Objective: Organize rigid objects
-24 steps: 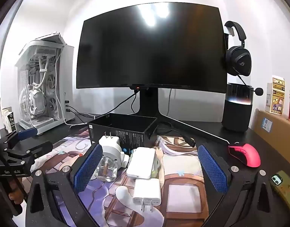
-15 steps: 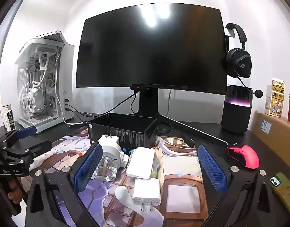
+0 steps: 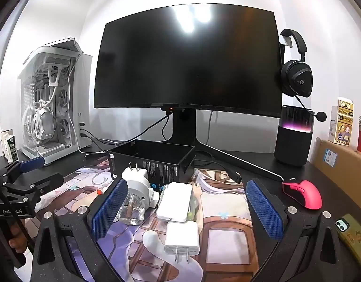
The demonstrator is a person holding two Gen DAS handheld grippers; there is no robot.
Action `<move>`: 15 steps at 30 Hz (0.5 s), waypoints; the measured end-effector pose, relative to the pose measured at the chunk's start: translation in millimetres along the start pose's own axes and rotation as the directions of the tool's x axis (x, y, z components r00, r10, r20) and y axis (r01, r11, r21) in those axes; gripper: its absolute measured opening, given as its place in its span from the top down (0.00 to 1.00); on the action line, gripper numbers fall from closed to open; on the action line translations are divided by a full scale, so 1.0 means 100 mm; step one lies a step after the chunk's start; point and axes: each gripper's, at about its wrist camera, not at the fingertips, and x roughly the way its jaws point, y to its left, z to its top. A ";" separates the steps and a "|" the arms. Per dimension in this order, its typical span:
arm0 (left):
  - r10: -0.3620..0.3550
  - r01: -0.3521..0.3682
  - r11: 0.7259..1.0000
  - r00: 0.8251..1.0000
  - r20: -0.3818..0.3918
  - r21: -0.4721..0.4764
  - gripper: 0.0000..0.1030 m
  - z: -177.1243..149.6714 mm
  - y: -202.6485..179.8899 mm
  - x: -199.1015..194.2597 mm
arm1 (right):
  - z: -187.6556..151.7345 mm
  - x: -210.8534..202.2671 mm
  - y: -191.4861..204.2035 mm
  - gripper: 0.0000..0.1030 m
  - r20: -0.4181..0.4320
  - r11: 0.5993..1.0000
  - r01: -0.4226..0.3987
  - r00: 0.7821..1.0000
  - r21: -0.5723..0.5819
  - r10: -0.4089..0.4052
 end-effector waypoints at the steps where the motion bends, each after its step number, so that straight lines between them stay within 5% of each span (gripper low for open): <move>1: 0.000 0.000 1.000 1.000 0.001 0.001 0.00 0.00 0.00 0.00 | 0.00 0.00 0.00 0.00 0.000 1.000 0.000 1.000 0.000 0.000; 15: 0.002 -0.002 1.000 1.000 0.004 0.001 0.00 -0.02 0.01 0.00 | 0.01 0.01 0.01 0.00 -0.002 1.000 -0.001 1.000 -0.002 0.001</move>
